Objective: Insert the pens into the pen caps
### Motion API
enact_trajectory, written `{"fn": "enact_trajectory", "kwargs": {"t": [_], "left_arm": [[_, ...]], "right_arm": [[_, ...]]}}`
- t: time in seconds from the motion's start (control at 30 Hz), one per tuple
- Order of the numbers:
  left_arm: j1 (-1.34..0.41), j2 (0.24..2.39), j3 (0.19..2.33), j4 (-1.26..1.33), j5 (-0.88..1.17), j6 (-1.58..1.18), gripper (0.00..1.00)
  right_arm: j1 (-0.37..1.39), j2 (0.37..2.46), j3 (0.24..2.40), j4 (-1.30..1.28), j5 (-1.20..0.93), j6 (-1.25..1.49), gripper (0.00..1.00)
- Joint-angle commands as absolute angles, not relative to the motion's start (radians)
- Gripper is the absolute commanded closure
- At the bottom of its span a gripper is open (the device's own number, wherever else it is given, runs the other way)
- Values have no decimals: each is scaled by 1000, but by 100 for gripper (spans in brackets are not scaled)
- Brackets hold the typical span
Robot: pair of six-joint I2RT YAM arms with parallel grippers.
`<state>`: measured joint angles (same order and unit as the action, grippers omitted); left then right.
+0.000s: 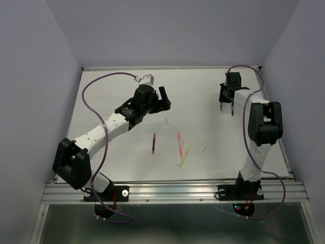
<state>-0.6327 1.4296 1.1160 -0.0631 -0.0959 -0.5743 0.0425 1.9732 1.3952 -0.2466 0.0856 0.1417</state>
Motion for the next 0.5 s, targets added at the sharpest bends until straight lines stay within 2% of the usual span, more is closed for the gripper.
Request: {"fn": "enact_trajectory", "kwargs": {"t": [0.0, 0.27, 0.47], "left_arm": [[-629, 1439, 1120, -78, -109, -572, 1], [-627, 1482, 1129, -117, -100, -569, 1], [-627, 1477, 1120, -120, -80, -571, 1]], "right_arm": [[40, 2017, 1456, -256, 178, 124, 88], [40, 2071, 1489, -281, 296, 150, 79], [40, 2065, 1489, -288, 376, 153, 66]]}}
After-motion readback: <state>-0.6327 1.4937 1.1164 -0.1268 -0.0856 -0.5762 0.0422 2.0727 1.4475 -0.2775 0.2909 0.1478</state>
